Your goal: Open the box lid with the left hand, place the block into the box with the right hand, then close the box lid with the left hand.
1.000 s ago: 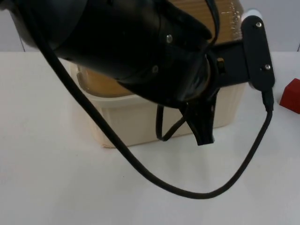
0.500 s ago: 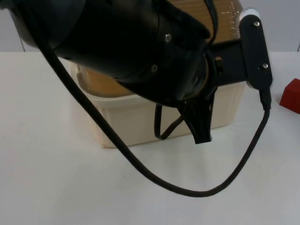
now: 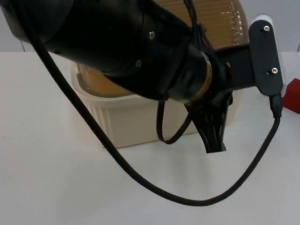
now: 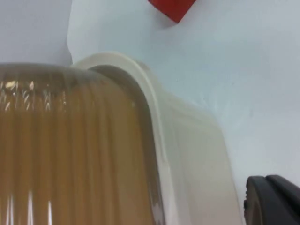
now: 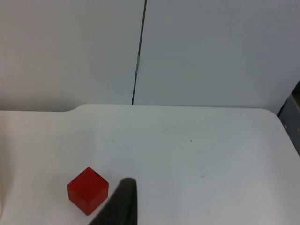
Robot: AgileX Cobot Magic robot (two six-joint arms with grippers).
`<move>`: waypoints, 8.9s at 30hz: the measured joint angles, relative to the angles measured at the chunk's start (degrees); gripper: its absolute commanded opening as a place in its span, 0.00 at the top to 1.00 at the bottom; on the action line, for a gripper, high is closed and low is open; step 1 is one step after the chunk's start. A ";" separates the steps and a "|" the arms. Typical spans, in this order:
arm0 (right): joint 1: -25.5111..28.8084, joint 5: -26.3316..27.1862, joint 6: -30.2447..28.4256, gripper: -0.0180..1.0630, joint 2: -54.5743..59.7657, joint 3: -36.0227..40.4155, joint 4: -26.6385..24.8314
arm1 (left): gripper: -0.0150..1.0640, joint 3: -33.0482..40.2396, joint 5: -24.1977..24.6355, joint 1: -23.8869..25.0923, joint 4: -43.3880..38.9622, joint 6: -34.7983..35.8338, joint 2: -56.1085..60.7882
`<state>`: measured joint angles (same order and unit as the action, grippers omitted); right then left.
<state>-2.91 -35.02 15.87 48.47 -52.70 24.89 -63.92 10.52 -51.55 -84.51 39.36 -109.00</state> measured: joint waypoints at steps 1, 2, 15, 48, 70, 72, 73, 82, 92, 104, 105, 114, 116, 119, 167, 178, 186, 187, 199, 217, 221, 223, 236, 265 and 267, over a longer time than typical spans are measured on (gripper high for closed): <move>0.00 0.00 0.00 0.02 0.00 0.00 0.00 | 0.99 0.00 0.00 0.00 0.00 0.00 0.00; 0.00 0.00 0.00 0.02 0.00 0.00 0.00 | 0.99 0.11 -1.12 0.87 -0.10 0.00 0.10; 0.00 0.60 1.11 0.02 0.00 0.00 0.09 | 0.99 5.72 -6.25 4.25 -2.72 -0.10 5.65; 0.00 1.29 1.46 0.02 0.00 0.00 0.09 | 0.99 6.23 -1.07 5.53 -15.26 -0.55 2.11; 0.00 1.38 2.36 0.02 0.00 0.00 0.09 | 0.99 6.23 -4.51 9.96 -15.39 -2.34 4.09; 0.00 1.38 2.36 0.02 0.00 0.00 0.09 | 0.99 6.23 -4.63 9.98 -15.39 -2.34 4.09; 0.00 1.38 2.36 0.02 0.00 0.00 0.09 | 0.99 6.23 -4.73 9.98 -15.39 -2.34 4.09; 0.00 1.38 2.36 0.02 0.00 0.00 0.09 | 0.99 6.23 -4.73 10.08 -15.39 -2.94 3.77; 0.00 1.38 2.38 0.02 0.00 0.00 0.09 | 0.99 6.23 -3.82 10.08 -15.51 -3.15 3.53; 0.00 1.38 2.48 0.02 0.00 0.00 0.09 | 0.99 6.23 -1.77 10.08 -15.51 -3.02 3.53; 0.00 1.38 2.48 0.02 0.00 0.00 0.09 | 0.99 6.23 -1.54 10.08 -15.51 -3.02 3.53; 0.00 1.38 2.48 0.02 0.00 0.00 0.09 | 0.99 4.51 0.26 10.08 -15.51 0.21 3.53; 0.00 1.38 2.48 0.02 0.00 0.00 0.09 | 0.99 2.51 1.07 10.08 -15.51 2.73 3.53; 0.00 1.38 2.48 0.02 0.00 0.00 0.09 | 0.99 1.29 2.13 10.08 -15.51 4.09 3.53; 0.00 0.39 3.58 0.02 0.00 0.00 0.09 | 0.99 -11.41 -2.29 16.20 9.74 5.74 18.54; 0.00 0.39 4.20 0.02 0.00 0.00 0.09 | 0.99 -11.52 6.14 31.44 31.58 4.43 36.27; 0.00 0.39 4.20 0.02 0.00 0.00 0.09 | 0.99 -11.52 22.75 40.31 54.17 -19.30 39.20; 0.00 0.39 4.20 0.02 0.00 0.00 0.09 | 0.99 -11.52 25.40 42.13 61.13 -25.06 39.09; 0.00 0.83 4.30 0.02 0.00 0.00 0.09 | 0.99 -11.52 27.49 46.82 87.67 -44.84 38.40; 0.00 0.22 4.30 0.02 0.00 0.00 0.09 | 0.02 -0.81 23.62 46.82 83.98 -38.98 38.76; 0.00 0.22 4.30 0.02 0.00 0.00 0.09 | 0.02 -0.81 22.96 46.82 83.98 -38.94 40.70; 0.00 0.33 4.30 0.02 0.12 0.00 0.09 | 0.02 -0.81 22.73 46.82 83.98 -38.94 41.17; 0.00 5.94 3.88 0.02 17.59 -13.10 4.13 | 0.02 -0.81 22.22 46.82 83.98 -38.94 42.12; 0.08 18.51 -5.70 0.02 55.93 -21.05 0.26 | 0.02 -0.81 23.65 46.82 83.98 -38.94 42.12; 0.08 20.50 -7.34 0.02 58.43 -21.05 -0.78 | 0.02 -0.81 23.75 46.82 83.98 -39.36 42.12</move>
<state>-2.84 -14.52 8.53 106.90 -73.75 24.12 -64.73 34.27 -4.73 -0.52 0.00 -66.88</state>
